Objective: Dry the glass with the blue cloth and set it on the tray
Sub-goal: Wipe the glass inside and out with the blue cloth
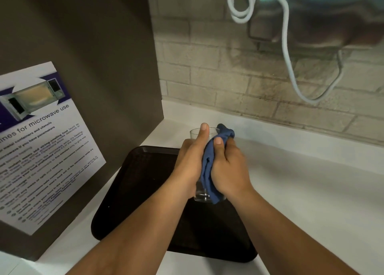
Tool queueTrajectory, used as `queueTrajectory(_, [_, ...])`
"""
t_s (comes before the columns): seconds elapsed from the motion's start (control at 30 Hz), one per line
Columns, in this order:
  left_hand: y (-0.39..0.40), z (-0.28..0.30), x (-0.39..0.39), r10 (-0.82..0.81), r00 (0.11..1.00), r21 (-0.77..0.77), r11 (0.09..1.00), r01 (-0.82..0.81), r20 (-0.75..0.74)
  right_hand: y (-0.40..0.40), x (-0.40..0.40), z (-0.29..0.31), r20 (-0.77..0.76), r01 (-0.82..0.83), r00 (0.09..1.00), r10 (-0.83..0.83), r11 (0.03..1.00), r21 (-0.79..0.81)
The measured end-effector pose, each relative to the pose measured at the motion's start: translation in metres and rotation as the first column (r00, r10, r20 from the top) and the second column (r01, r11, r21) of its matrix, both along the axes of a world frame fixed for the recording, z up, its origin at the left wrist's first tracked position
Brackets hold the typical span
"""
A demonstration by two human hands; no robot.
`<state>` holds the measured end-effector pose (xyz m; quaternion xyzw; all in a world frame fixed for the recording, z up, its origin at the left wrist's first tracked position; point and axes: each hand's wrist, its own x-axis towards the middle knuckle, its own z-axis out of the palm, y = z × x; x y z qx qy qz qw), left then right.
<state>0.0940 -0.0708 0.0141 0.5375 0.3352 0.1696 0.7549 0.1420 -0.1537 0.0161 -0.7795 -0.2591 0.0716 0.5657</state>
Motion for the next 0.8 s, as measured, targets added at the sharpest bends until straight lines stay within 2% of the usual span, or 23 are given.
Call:
queueTrajectory(0.1, [0.001, -0.001, 0.002, 0.031, 0.998, -0.066, 0.997, -0.028, 0.046, 0.004, 0.000, 0.007, -0.001, 0.026, 1.000, -0.026, 1.000, 0.005])
queueTrajectory(0.17, [0.002, 0.008, 0.000, 0.013, 0.999, -0.146, 0.989, -0.005, 0.052, 0.006, 0.008, 0.006, -0.186, 0.048, 0.982, -0.032, 0.996, 0.081])
queueTrajectory(0.23, [0.003, 0.019, -0.003, 0.024, 1.000, -0.176, 0.984, -0.023, 0.006, -0.001, 0.011, 0.010, -0.478, 0.022, 0.876, 0.064, 0.985, 0.172])
queueTrajectory(0.3, [0.004, 0.022, -0.003, 0.065, 0.998, -0.176, 0.982, -0.066, -0.012, -0.012, 0.007, 0.004, -0.538, -0.081, 0.827, 0.164, 0.981, 0.176])
queueTrajectory(0.37, [0.006, 0.022, 0.000, 0.118, 0.992, -0.147, 0.981, -0.123, -0.046, -0.019, -0.003, -0.010, -0.414, -0.135, 0.896, 0.158, 0.987, 0.084])
queueTrajectory(0.43, [0.009, 0.019, 0.005, 0.148, 0.986, -0.110, 0.982, -0.156, -0.078, -0.020, -0.020, -0.019, -0.128, -0.160, 0.980, 0.151, 0.985, -0.059])
queueTrajectory(0.5, [0.011, 0.013, 0.007, 0.146, 0.986, -0.100, 0.983, -0.154, -0.084, -0.015, -0.028, -0.020, 0.124, -0.120, 0.983, 0.135, 0.985, -0.122])
queueTrajectory(0.57, [0.008, 0.007, 0.005, 0.115, 0.992, -0.121, 0.985, -0.121, -0.058, -0.004, -0.020, -0.007, 0.182, -0.053, 0.981, 0.067, 0.995, -0.082])
queueTrajectory(0.63, [0.006, 0.004, 0.001, 0.051, 0.999, -0.171, 0.984, -0.052, -0.015, 0.007, 0.000, 0.009, 0.050, -0.001, 0.999, 0.004, 0.998, -0.058])
queueTrajectory(0.7, [0.005, 0.010, -0.002, 0.015, 1.000, -0.210, 0.978, -0.012, 0.011, 0.011, 0.022, 0.015, -0.208, -0.011, 0.978, 0.021, 0.999, 0.045])
queueTrajectory(0.73, [0.006, 0.013, -0.002, 0.021, 1.000, -0.217, 0.976, -0.016, 0.020, 0.009, 0.025, 0.015, -0.336, -0.037, 0.939, 0.071, 0.993, 0.109])
queueTrajectory(0.77, [0.008, 0.017, -0.002, 0.042, 0.999, -0.210, 0.977, -0.039, 0.012, 0.004, 0.023, 0.012, -0.399, -0.070, 0.911, 0.106, 0.992, 0.103])
queueTrajectory(0.8, [0.011, 0.020, -0.001, 0.079, 0.997, -0.192, 0.978, -0.079, -0.009, -0.001, 0.016, 0.006, -0.399, -0.104, 0.909, 0.116, 0.993, 0.050])
